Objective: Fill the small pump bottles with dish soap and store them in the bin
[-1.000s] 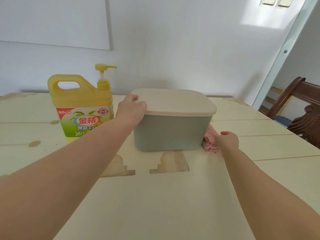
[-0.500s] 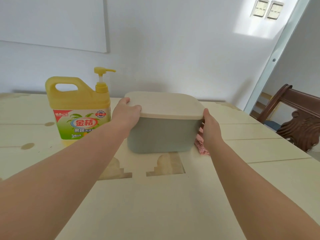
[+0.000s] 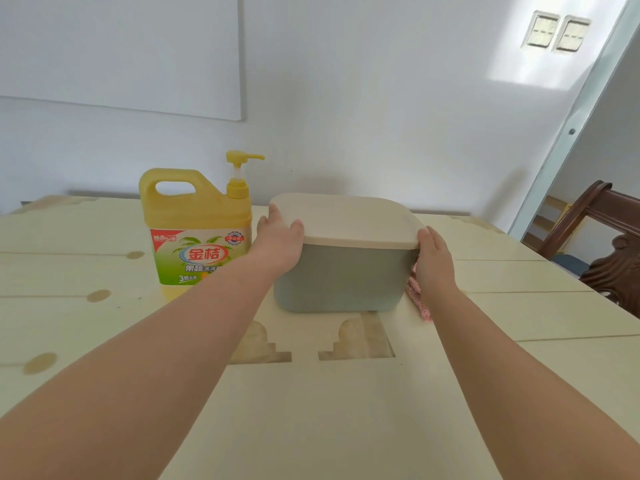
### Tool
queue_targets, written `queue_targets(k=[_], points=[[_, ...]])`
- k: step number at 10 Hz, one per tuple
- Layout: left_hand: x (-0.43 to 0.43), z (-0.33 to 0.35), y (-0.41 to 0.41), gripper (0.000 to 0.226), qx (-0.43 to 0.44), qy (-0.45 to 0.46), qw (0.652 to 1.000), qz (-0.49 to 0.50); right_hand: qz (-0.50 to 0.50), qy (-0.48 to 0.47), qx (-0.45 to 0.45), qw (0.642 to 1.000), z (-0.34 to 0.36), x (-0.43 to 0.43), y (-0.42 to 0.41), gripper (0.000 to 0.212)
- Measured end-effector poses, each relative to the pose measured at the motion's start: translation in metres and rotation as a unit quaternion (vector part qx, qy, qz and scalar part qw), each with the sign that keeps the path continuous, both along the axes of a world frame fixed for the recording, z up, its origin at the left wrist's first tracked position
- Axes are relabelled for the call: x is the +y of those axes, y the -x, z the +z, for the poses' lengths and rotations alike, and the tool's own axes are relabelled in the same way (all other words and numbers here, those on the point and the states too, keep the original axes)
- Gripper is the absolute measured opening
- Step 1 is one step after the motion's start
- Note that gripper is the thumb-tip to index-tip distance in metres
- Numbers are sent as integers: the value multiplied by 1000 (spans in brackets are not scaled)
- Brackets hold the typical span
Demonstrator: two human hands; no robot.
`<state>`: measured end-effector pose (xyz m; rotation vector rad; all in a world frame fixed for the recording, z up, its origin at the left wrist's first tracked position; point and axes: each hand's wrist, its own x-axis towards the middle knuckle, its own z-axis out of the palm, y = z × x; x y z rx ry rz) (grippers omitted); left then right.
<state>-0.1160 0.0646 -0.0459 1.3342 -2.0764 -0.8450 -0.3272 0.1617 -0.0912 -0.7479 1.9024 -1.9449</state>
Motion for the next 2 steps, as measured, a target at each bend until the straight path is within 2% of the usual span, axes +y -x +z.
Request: queue_targets(k=[1, 2], points=[[1, 8, 2, 50, -68, 17, 998, -1, -14, -30, 30, 999, 12, 4, -1, 39], [-4, 21, -1, 46, -92, 10, 996, 20, -41, -63, 64, 995, 26, 6, -11, 46]])
